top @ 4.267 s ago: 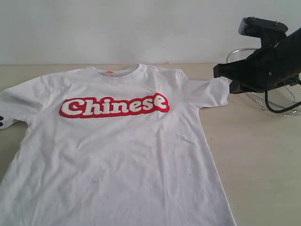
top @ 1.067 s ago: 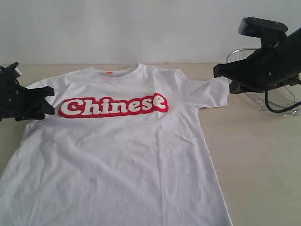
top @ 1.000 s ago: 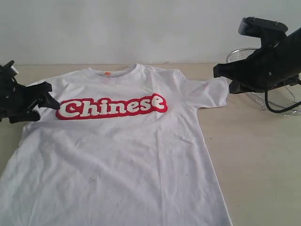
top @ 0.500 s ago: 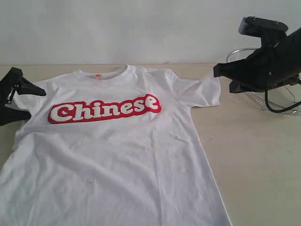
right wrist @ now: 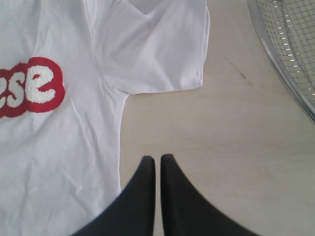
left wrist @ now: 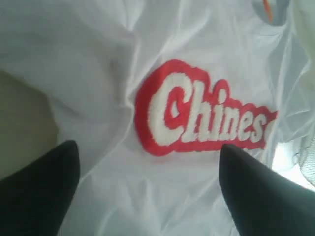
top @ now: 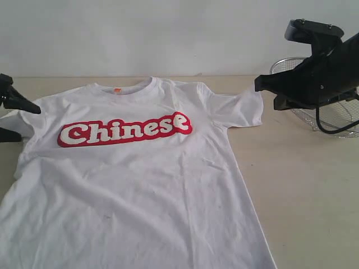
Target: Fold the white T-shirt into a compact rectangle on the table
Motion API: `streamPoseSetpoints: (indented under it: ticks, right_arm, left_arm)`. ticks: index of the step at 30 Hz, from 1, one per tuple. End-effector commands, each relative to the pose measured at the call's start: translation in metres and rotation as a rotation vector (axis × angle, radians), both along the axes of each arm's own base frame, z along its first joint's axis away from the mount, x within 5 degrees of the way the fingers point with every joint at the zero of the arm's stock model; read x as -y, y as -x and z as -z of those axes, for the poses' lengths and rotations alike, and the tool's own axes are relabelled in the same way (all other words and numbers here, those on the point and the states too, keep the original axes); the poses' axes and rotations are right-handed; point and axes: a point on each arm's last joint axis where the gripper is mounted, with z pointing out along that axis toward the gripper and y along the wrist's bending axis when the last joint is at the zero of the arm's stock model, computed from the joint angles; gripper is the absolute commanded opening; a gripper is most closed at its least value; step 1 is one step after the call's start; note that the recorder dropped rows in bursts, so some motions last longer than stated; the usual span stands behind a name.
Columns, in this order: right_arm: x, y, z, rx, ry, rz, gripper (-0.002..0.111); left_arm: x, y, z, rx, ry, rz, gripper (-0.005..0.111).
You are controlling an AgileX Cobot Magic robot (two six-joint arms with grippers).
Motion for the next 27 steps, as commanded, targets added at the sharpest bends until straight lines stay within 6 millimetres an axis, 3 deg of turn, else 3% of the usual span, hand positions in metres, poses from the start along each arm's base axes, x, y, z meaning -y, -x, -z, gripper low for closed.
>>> streamPoseSetpoints:
  ticks: [1, 7, 14, 18, 19, 22, 27]
  right_arm:
    - [0.002, 0.001, -0.004, 0.024, 0.01, -0.002, 0.0]
    - [0.002, 0.001, -0.004, 0.024, 0.01, -0.002, 0.0]
    - [0.002, 0.001, -0.004, 0.024, 0.01, -0.002, 0.0]
    - [0.002, 0.001, -0.004, 0.023, 0.009, 0.0, 0.0]
    - [0.002, 0.001, -0.004, 0.021, 0.01, -0.002, 0.0]
    - [0.002, 0.001, -0.004, 0.019, 0.011, -0.004, 0.0]
    - [0.002, 0.0, -0.005, 0.029, 0.012, -0.001, 0.0]
  left_arm:
    - [-0.004, 0.004, 0.001, -0.05, -0.047, 0.021, 0.072]
    - [-0.02, 0.007, 0.0, -0.052, -0.045, -0.047, 0.072]
    - [-0.043, 0.004, -0.02, 0.049, 0.102, -0.221, 0.072]
    - [-0.05, -0.004, -0.038, 0.137, -0.011, -0.131, 0.07]
    - [-0.055, -0.008, -0.052, 0.176, -0.089, -0.097, 0.066]
    - [-0.063, -0.012, -0.074, 0.089, -0.144, -0.145, 0.061]
    - [-0.064, -0.009, -0.082, 0.035, -0.214, -0.12, 0.061]
